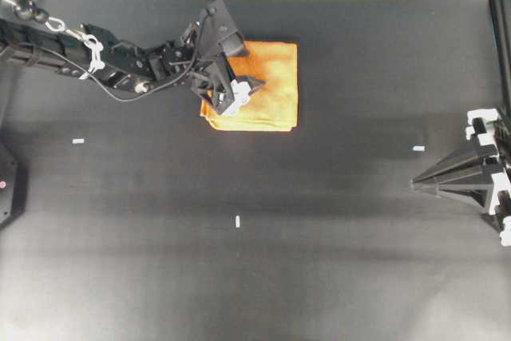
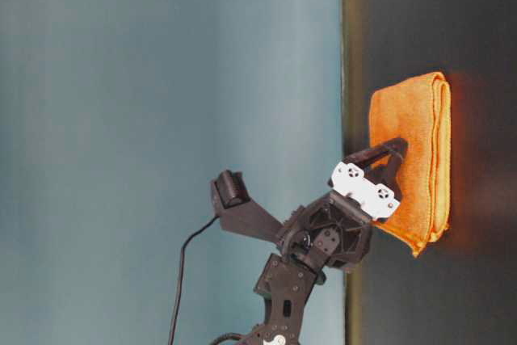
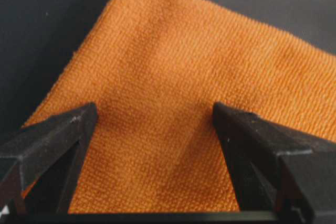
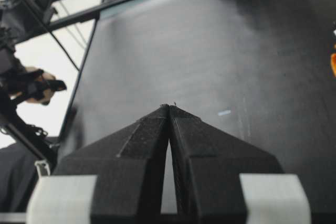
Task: Push an orange cloth with the left arm to wipe the desk.
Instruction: 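Press down and push the cloth toward the near left corner with the left gripper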
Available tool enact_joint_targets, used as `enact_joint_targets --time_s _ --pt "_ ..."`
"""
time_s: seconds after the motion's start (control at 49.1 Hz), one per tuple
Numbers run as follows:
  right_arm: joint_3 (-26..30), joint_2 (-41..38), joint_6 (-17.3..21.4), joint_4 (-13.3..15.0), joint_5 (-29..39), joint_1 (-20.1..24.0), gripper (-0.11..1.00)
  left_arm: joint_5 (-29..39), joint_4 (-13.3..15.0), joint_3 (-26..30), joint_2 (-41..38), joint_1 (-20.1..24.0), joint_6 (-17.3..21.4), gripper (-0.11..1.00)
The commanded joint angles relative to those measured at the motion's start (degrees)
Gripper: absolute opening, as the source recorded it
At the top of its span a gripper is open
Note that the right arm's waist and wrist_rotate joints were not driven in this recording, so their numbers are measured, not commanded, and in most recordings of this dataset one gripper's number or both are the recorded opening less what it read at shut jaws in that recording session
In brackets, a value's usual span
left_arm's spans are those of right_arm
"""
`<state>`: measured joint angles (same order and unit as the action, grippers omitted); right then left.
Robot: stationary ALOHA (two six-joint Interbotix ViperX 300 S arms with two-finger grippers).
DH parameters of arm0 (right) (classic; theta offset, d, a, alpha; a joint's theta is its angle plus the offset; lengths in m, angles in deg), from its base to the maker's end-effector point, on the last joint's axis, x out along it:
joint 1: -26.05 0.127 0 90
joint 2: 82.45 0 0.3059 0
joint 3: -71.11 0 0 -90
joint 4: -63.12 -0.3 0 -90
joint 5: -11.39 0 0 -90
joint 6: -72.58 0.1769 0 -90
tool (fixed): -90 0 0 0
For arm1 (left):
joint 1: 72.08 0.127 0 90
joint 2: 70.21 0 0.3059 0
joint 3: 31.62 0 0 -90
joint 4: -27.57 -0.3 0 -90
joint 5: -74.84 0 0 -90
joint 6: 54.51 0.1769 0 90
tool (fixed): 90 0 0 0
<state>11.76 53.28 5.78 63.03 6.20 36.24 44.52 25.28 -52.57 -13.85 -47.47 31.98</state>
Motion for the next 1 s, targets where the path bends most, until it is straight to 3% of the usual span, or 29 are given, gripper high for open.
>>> enact_joint_targets --time_s 0.0,0.367,0.57,0.977 --pt "0.35 -0.35 0.0 0.0 -0.26 0.0 0.0 1.58 -0.18 -0.18 0.26 0.0 -0.09 0.87" --pt "0.18 0.53 0.0 0.0 -0.26 0.0 0.0 1.93 -0.18 -4.31 2.64 -2.9 0.09 0.87" --pt "-0.7 1.93 -0.09 0.0 -0.26 -0.09 0.0 1.85 -0.26 -8.79 5.98 -6.59 0.26 0.87" --pt "-1.05 3.6 0.0 -0.09 0.44 0.0 0.0 0.09 -0.26 -19.86 12.92 -18.72 -0.26 0.87"
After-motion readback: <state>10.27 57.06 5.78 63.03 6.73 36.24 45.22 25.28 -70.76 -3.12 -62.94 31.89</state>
